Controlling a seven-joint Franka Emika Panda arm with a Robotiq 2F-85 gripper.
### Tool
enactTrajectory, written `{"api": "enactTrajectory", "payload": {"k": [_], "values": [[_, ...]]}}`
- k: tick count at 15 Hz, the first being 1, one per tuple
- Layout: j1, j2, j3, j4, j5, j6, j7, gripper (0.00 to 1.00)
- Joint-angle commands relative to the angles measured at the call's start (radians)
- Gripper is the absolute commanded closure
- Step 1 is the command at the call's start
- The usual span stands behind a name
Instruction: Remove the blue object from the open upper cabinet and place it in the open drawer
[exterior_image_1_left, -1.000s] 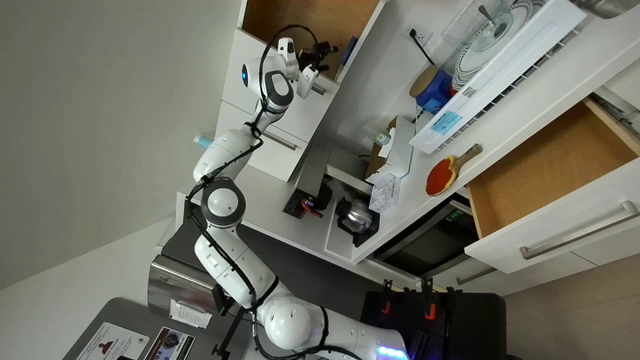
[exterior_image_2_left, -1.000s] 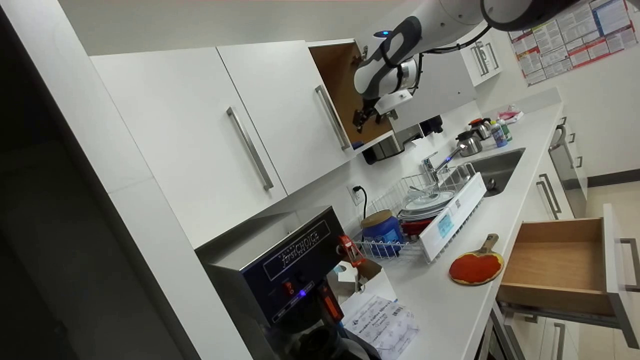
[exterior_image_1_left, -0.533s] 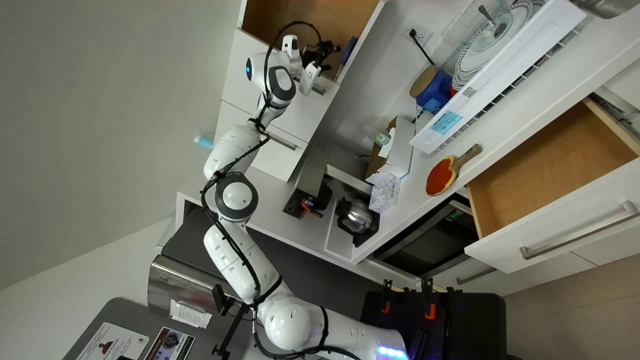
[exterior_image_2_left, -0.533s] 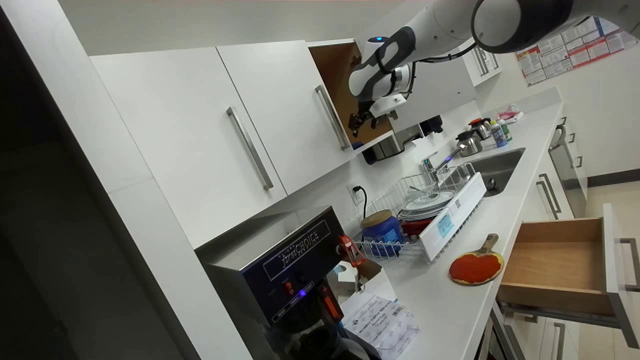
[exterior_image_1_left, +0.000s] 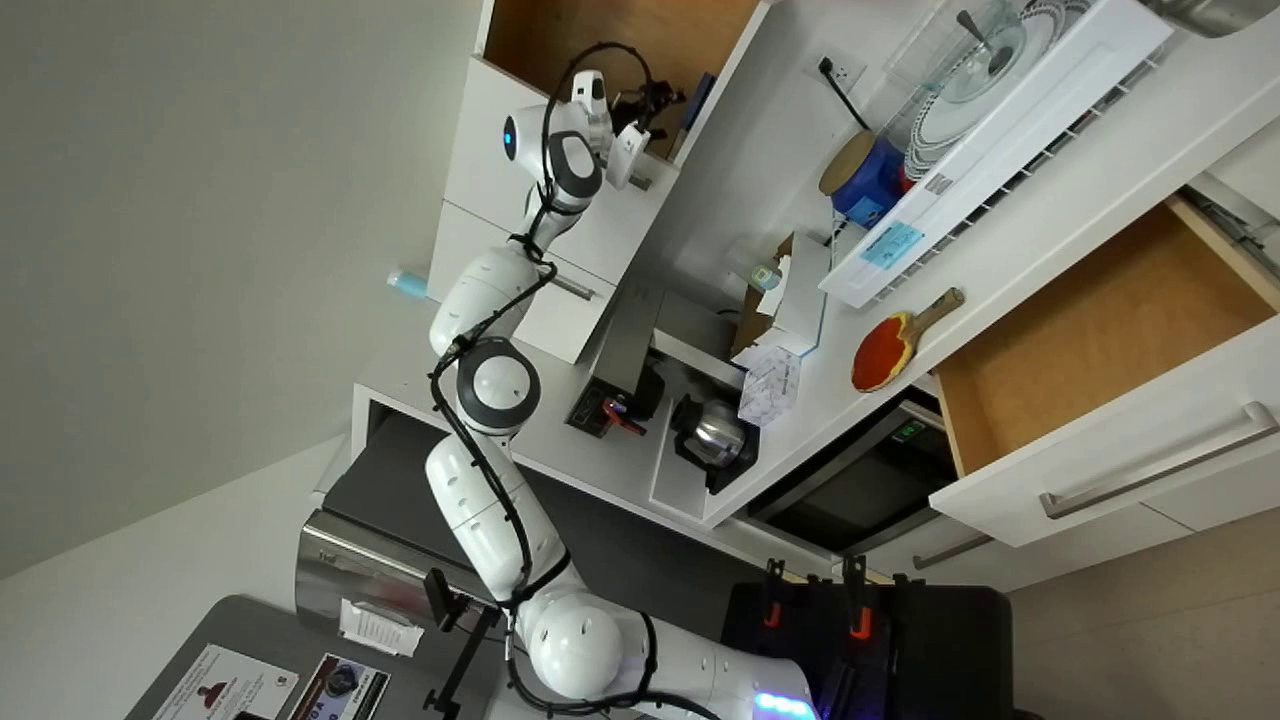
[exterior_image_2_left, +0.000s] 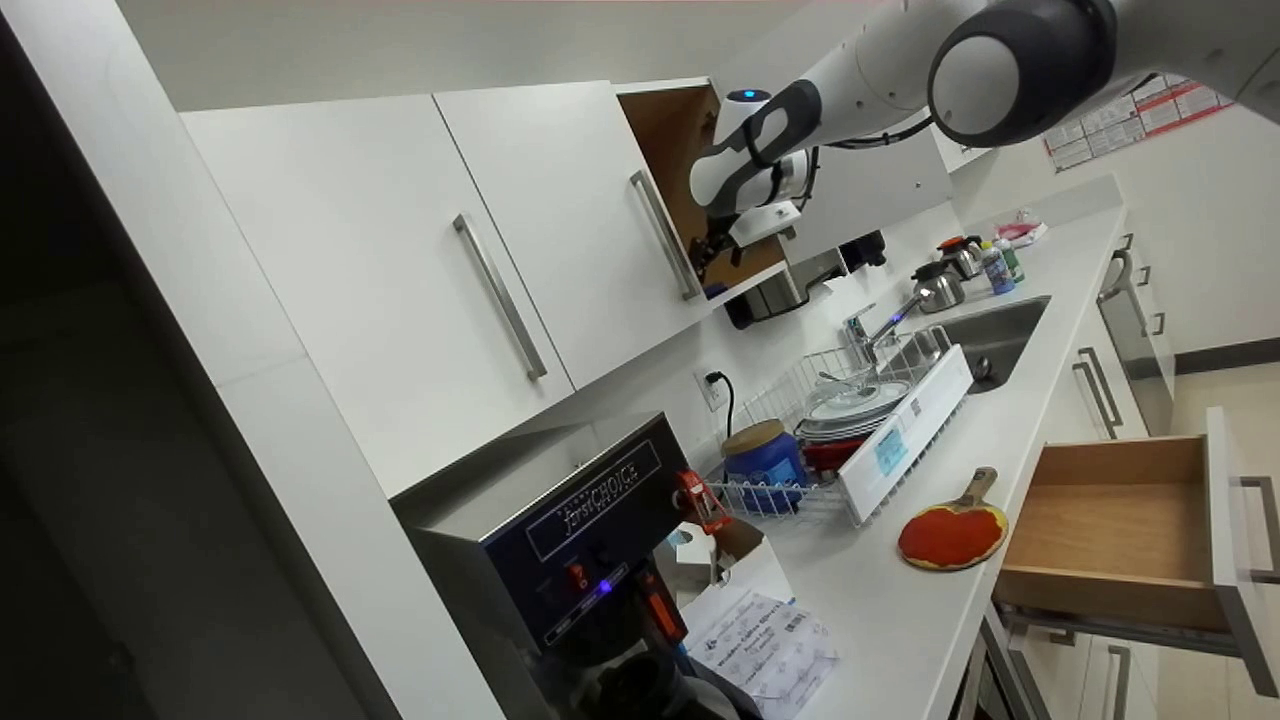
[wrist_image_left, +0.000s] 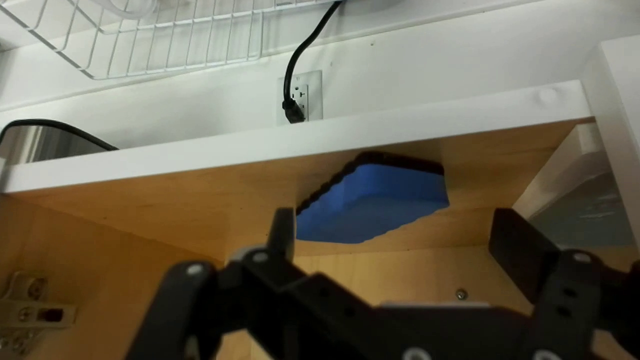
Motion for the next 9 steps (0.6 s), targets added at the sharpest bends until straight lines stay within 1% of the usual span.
{"api": "enactTrajectory", "payload": {"k": [1,4,5,6,7,8,9], "values": [[0.008,0.056,-0.004,0.085,-0.01,-0.036,0.008,0.0],[0.016,0.08,-0.011,0.105,-0.021,-0.029,0.015,0.0],[0.019,0.086,-0.015,0.109,-0.027,-0.025,0.017,0.25],[0.022,0.091,-0.018,0.115,-0.033,-0.024,0.019,0.28],[0.023,0.095,-0.018,0.12,-0.037,-0.024,0.019,0.34],[0.024,0.099,-0.02,0.126,-0.04,-0.024,0.02,0.44],[0.024,0.101,-0.02,0.13,-0.041,-0.025,0.02,0.51]]}}
